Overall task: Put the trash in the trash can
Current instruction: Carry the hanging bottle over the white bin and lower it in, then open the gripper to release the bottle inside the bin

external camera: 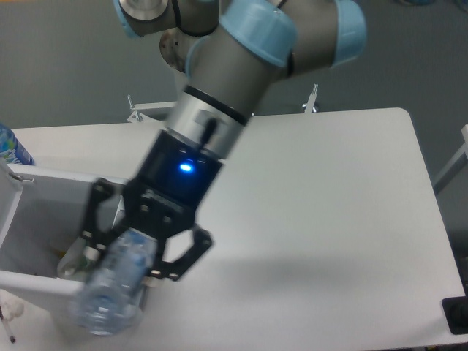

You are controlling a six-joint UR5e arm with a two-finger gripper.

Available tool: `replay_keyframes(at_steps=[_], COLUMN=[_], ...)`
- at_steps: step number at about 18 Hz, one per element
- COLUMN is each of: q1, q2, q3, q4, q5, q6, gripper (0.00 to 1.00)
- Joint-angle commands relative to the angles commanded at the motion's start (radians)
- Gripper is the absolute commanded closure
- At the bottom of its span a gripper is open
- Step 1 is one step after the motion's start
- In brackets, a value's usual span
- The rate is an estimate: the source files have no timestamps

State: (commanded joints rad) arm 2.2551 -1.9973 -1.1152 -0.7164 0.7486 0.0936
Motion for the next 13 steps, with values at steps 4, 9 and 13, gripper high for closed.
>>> replay_keyframes(at_steps=[4, 9, 13], q1=[-0.074, -0.088, -0.082], q2=[0.037, 0.04, 0.048], q3=[-0.069, -0.104, -0.13], q4=[0.003, 0.008, 0.008], q5=[0.0, 0.002, 0.002], q6=[0.011, 0.067, 0.067], gripper=[0.42, 0.0, 0.0])
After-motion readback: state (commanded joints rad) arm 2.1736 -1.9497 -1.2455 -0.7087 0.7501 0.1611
